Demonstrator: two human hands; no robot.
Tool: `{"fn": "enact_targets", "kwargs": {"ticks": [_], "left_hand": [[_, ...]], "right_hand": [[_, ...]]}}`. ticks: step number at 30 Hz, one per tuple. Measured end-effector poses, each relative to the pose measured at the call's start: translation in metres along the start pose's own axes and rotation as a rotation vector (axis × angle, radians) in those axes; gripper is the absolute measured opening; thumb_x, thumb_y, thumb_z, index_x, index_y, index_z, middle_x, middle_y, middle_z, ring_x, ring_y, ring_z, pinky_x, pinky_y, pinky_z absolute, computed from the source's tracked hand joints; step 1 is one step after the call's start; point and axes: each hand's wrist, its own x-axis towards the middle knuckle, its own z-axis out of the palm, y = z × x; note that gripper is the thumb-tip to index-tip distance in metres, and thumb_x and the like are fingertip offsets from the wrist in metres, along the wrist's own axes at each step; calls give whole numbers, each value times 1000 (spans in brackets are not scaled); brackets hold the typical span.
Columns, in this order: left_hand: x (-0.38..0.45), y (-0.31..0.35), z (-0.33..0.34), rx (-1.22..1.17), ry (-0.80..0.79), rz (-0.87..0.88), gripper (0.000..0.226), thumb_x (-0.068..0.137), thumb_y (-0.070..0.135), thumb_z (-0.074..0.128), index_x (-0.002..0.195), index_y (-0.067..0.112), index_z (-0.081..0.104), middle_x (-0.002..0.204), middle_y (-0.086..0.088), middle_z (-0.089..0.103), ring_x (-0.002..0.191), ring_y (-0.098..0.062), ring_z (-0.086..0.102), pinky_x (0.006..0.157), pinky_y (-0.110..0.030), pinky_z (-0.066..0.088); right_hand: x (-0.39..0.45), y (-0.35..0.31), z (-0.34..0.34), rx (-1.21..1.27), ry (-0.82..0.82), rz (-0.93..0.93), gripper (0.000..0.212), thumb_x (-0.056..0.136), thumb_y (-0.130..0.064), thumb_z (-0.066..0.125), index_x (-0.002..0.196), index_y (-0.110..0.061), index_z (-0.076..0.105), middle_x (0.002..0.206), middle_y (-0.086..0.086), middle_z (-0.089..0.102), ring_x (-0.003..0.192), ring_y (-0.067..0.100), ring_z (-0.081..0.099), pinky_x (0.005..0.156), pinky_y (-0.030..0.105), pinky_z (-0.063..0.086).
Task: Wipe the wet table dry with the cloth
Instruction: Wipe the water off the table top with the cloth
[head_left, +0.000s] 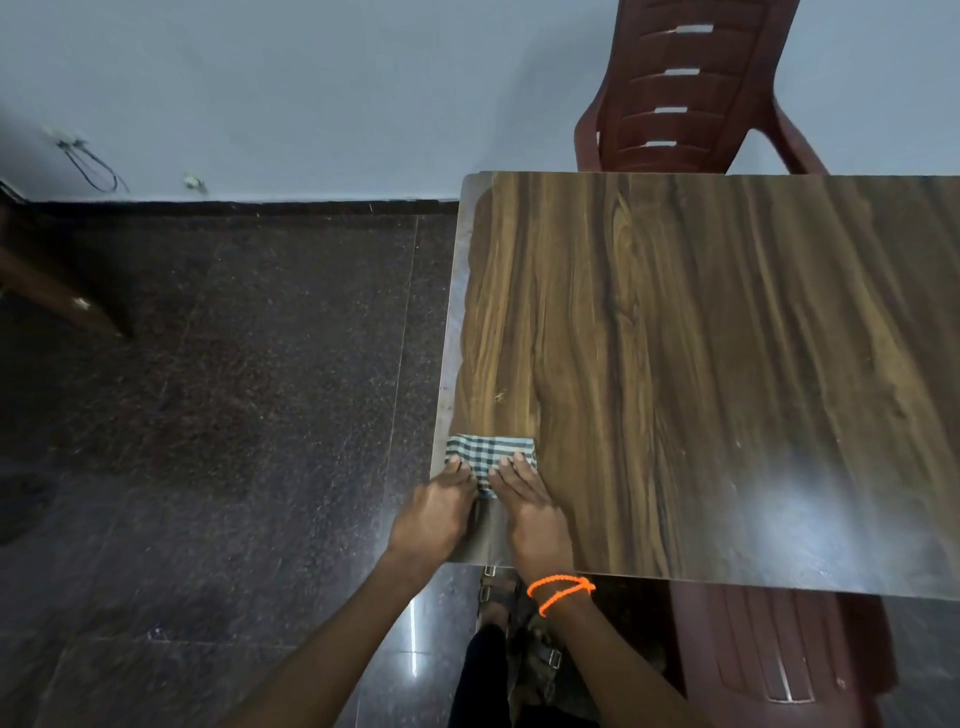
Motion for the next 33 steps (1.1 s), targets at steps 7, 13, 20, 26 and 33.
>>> {"fn": "enact_targets", "kwargs": {"ticks": [7, 13, 20, 26, 33], "left_hand": [[8, 43, 10, -5, -58, 100, 18, 97, 18, 45, 105, 21, 61, 123, 4, 57, 113, -18, 61, 83, -37, 56], [38, 23, -26, -48, -10, 59, 20, 94, 28, 42, 95, 21, 61, 111, 1, 63, 94, -27, 67, 70, -42, 57], [-46, -4, -11, -49, -51, 79, 23, 89, 8, 60, 108, 20, 62, 122, 2, 63, 125, -17, 55, 85, -39, 57], [-91, 46, -5, -88, -114, 95, 38, 78, 0, 69, 113, 13, 68, 128, -3, 63, 123, -18, 56, 84, -36, 58], [-39, 76, -17, -161, -121, 82, 33, 91, -1, 45, 117, 7, 64, 134, -7, 57, 135, -23, 44, 102, -38, 47]], "right_hand": [[-25, 25, -37, 28, 49, 57, 49, 85, -10, 32, 123, -12, 63, 134, 1, 57, 134, 17, 41, 107, 30, 36], [19, 17, -12, 107, 137, 152, 46, 81, 1, 41, 117, -9, 67, 127, 6, 63, 132, 22, 45, 108, 28, 34], [-47, -29, 17, 76, 95, 111, 48, 81, 7, 45, 122, -9, 64, 132, 4, 59, 136, 21, 39, 109, 41, 35], [-108, -19, 3, 109, 116, 174, 46, 84, 4, 48, 124, -13, 63, 135, 3, 56, 137, 14, 37, 110, 39, 35], [-69, -4, -11, 47, 289, 316, 48, 76, 17, 51, 114, -6, 68, 123, 9, 65, 130, 18, 46, 106, 35, 40]]}}
